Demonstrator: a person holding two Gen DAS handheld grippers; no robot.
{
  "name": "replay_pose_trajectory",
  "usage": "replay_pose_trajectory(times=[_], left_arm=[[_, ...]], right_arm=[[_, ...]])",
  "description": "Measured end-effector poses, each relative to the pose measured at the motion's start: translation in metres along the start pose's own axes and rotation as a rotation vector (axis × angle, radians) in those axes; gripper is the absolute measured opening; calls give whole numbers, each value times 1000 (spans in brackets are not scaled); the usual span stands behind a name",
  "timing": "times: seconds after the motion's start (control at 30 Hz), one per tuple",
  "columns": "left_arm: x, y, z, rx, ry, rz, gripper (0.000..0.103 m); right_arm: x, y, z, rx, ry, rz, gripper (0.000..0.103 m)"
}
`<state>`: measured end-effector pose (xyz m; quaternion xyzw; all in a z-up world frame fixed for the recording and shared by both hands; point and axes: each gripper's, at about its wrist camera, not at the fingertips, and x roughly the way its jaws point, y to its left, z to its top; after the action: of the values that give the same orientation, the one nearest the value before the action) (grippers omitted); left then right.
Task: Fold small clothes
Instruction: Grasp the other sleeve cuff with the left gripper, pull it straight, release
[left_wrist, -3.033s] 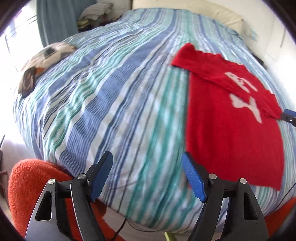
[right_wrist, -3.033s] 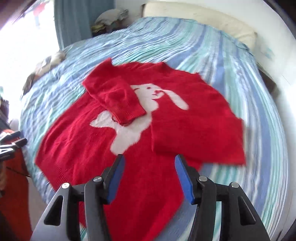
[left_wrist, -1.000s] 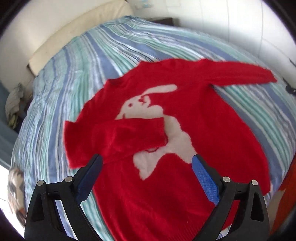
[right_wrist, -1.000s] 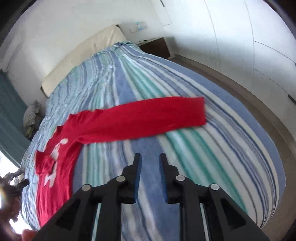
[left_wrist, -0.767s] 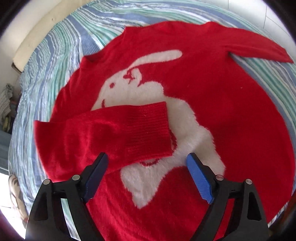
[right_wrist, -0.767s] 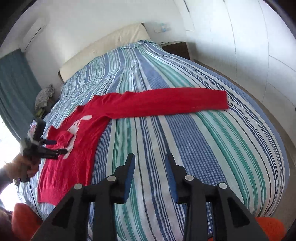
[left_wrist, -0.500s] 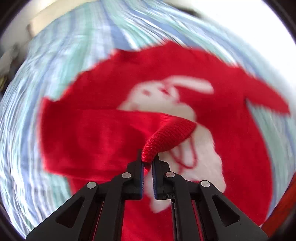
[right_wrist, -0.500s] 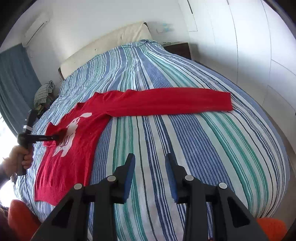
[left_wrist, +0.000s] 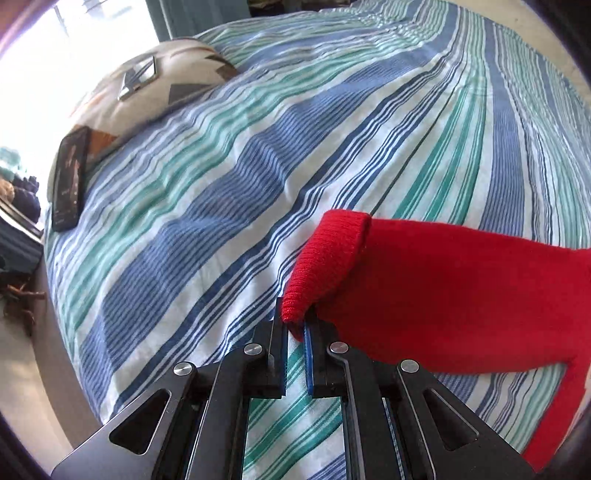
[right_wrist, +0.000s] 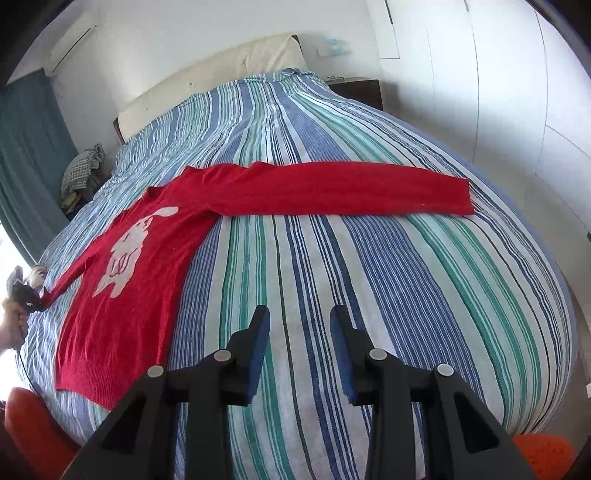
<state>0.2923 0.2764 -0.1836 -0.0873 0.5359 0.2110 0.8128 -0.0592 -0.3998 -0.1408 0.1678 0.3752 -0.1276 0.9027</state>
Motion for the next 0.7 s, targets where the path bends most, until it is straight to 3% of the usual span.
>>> replay_pose_trajectory(times=[0.33,0.43,0.53,0.6,0.7], left_arm=[[20,-10,-7,7,-9,-4,5],[19,-17,-12,39,-15,24,9],[8,-24,-16,82,-38,77,25],[-4,-25,-20,95,-55,95,66],[-31,-27,-32,117,-116,56,76]], right_arm=[[15,4,-5,-26,53,-33,34],[15,3,-5,-15,54,-34,34],[14,0,-4,-3,50,-41,34],[12,-1,-4,6,41,-50,38],[9,-5,-3,31,25,-56,59]])
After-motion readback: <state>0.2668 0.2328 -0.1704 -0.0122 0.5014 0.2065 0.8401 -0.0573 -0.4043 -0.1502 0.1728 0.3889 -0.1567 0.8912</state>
